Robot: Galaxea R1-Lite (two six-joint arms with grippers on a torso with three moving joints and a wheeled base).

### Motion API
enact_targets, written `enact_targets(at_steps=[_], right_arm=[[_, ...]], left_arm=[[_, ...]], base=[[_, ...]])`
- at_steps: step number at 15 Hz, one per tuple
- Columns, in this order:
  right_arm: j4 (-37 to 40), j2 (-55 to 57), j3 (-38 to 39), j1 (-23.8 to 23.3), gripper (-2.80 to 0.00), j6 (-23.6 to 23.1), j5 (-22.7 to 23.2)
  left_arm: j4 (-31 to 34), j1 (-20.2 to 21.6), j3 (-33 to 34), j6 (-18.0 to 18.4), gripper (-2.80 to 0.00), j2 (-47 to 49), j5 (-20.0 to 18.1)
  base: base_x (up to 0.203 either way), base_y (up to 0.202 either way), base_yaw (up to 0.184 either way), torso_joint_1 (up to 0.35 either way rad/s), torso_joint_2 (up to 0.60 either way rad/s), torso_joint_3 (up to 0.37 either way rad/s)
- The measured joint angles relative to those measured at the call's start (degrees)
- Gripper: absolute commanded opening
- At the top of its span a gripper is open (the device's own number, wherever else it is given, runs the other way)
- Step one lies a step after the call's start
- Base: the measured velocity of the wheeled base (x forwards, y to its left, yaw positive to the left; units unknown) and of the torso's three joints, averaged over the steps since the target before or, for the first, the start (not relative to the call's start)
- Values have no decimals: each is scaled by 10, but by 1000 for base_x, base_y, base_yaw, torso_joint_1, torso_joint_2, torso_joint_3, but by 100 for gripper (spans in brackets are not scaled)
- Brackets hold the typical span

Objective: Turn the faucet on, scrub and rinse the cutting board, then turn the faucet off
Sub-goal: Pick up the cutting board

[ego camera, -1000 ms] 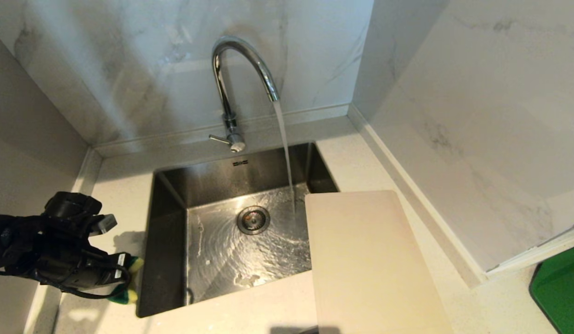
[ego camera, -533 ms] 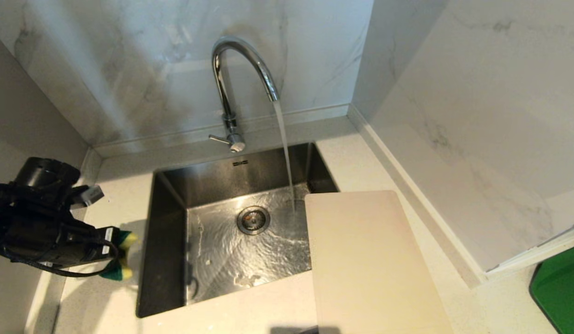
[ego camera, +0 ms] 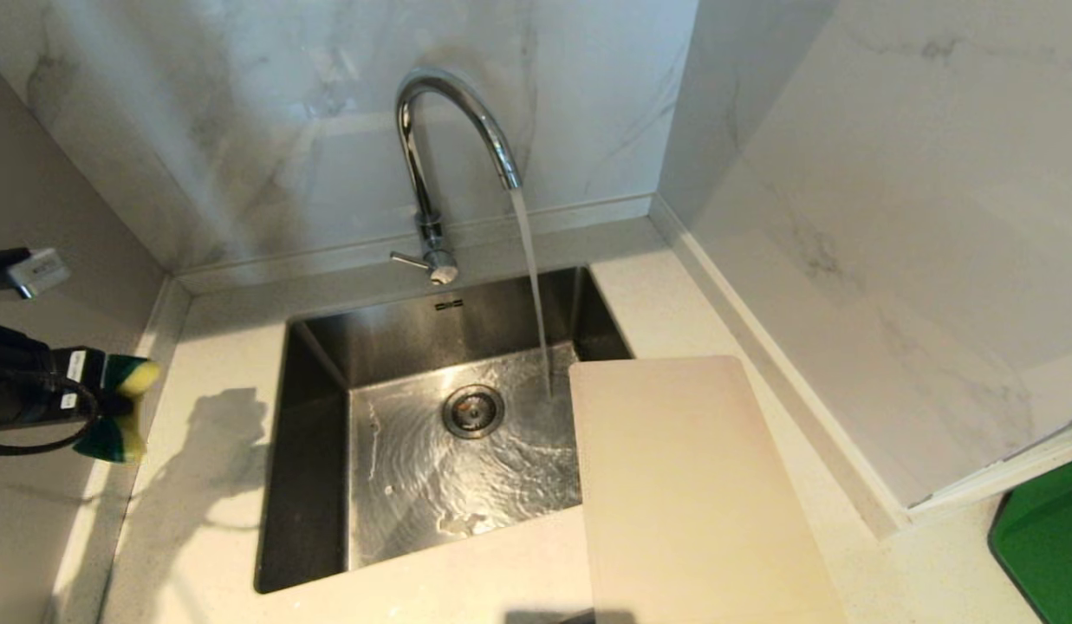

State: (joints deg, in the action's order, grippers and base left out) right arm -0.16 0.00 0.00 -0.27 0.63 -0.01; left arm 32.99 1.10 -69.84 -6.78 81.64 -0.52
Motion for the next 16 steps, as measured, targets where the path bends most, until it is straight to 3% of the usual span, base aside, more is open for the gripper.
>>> enact_targets(at_steps=[2,7,16], right_arm=[[0,0,0,0,-280,0,0],[0,0,0,0,-280,0,0],[0,0,0,0,-280,0,0]], left_arm=[[32,7,-13,4,-280,-22,7],[36,19,-12,-16,-280,-38,23],[38,53,37,13,-280,-88,18]], base=[[0,0,0,0,0,0],[0,0,0,0,0,0],[0,0,0,0,0,0]])
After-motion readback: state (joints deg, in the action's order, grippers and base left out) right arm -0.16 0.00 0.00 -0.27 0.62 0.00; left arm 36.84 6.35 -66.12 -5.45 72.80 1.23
